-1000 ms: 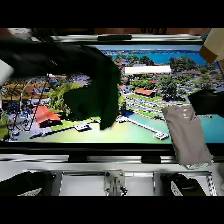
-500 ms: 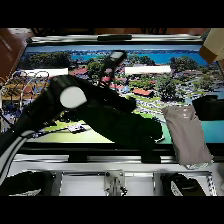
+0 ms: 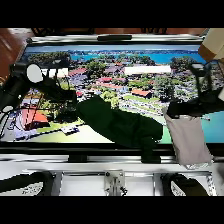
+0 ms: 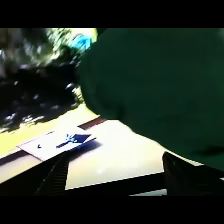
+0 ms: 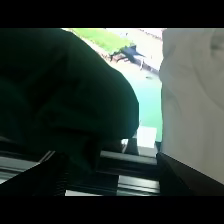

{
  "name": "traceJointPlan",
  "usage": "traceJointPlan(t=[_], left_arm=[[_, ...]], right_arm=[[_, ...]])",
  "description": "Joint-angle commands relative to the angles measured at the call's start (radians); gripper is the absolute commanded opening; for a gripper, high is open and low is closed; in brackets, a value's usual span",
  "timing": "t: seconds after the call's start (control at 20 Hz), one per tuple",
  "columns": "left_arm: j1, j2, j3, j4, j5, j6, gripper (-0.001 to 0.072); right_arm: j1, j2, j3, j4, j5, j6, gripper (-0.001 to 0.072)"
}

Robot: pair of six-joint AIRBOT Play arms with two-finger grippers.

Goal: Fold the shirts.

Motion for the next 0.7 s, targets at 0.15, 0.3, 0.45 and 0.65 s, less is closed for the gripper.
traceJointPlan(t=[0.15,0.3,0.45,0.65], left_arm=[[0.079,-0.076,-0.249,-0.185,0.291,0.058,0.0660],[0.079,-0.145,-0.246,-0.262,0.390,0.089,0.0656],[0.079,-0.168,-0.246,-0.270,0.468,0.089,0.0449],[0.079,-0.168,-0.239,-0.271,0.517,0.093,0.0153]], right_arm=[[0.000,-0.156,-0.124,0.078,-0.049,-0.009,0.0654],[0.000,-0.210,-0.124,0.074,-0.048,-0.010,0.0654],[0.000,-0.256,-0.125,0.071,-0.049,-0.010,0.0654],[0.000,-0.329,-0.134,0.048,-0.051,-0.018,0.0654]])
